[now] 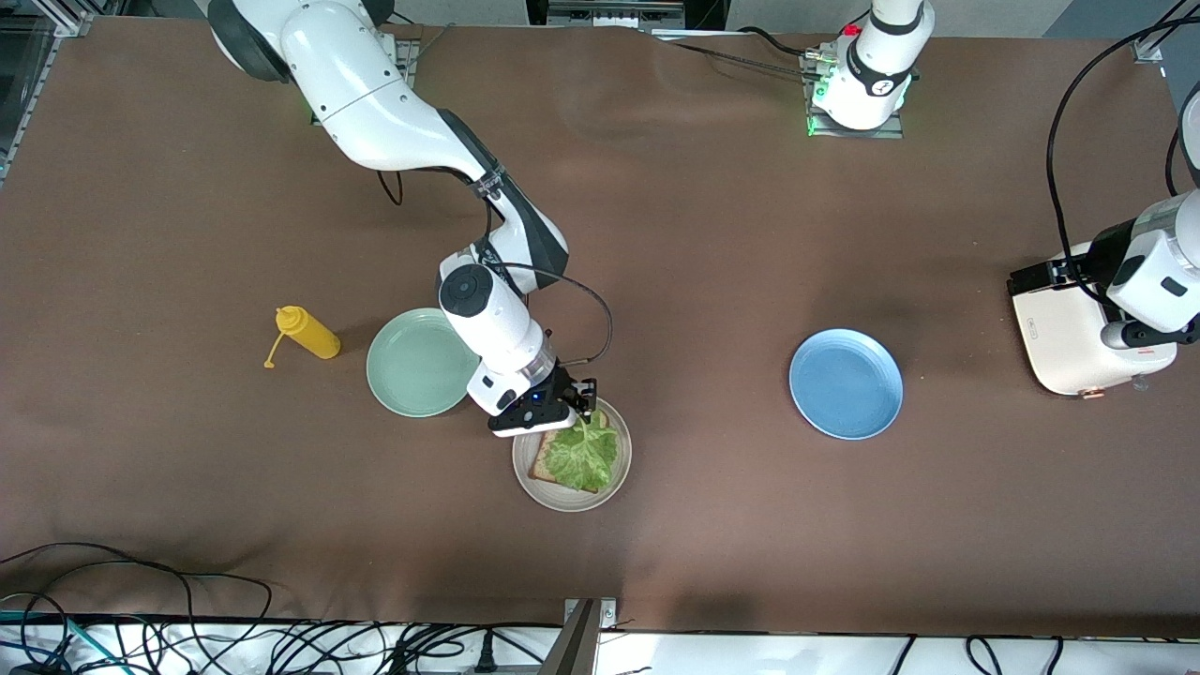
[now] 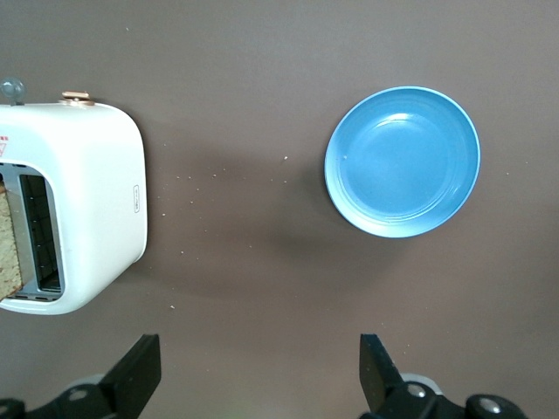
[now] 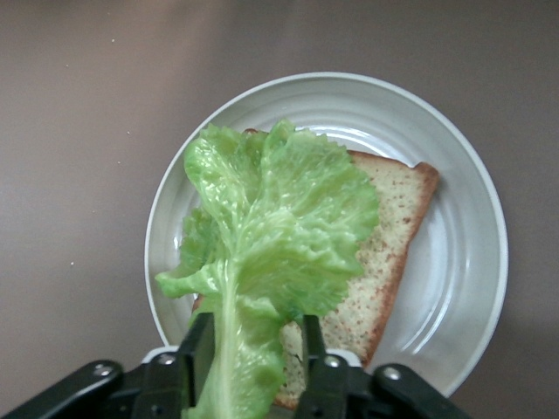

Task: Make sandwich on beige plate with both arms
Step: 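Withdraw the right gripper from the plate toward the yellow bottle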

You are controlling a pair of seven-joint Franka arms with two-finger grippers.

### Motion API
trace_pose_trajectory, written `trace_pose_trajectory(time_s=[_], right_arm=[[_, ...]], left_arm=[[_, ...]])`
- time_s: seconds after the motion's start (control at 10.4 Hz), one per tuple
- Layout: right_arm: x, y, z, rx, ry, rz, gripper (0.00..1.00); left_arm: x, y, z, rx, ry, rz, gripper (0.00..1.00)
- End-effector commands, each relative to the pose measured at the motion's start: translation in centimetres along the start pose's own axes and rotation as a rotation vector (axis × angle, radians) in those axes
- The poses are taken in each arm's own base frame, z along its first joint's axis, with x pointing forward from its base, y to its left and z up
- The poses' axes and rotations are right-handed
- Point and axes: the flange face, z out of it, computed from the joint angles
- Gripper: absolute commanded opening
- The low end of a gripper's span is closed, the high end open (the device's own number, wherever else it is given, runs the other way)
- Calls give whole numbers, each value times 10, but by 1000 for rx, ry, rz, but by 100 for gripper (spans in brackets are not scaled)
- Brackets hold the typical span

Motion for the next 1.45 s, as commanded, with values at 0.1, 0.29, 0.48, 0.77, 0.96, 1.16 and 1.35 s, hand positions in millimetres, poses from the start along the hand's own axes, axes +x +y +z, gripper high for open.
trace_pose_trajectory(time_s=[0.1, 0.29, 0.48, 0.77, 0.96, 1.16, 1.35], right_arm=[[9, 10, -29, -3, 24, -37, 100], [13, 34, -63, -35, -17, -86, 100], [15, 67, -104, -76, -111, -196, 100], [16, 111, -159, -95, -200, -325, 100], [4, 138, -196, -96, -263, -410, 100], [-13, 161, -229, -89, -305, -516, 100], [-23, 184, -260, -70, -359, -616, 100]], left_arm=[[-4, -3, -4, -10, -4, 13, 100], [-4, -3, -5, -11, -2, 14, 100], [-4, -3, -5, -11, -2, 14, 100], [-4, -8, -4, -10, -4, 9, 100], [-4, -12, -5, -12, -2, 1, 100], [-3, -16, -5, -13, -1, -4, 100], [-4, -19, -9, -12, 6, -12, 100]])
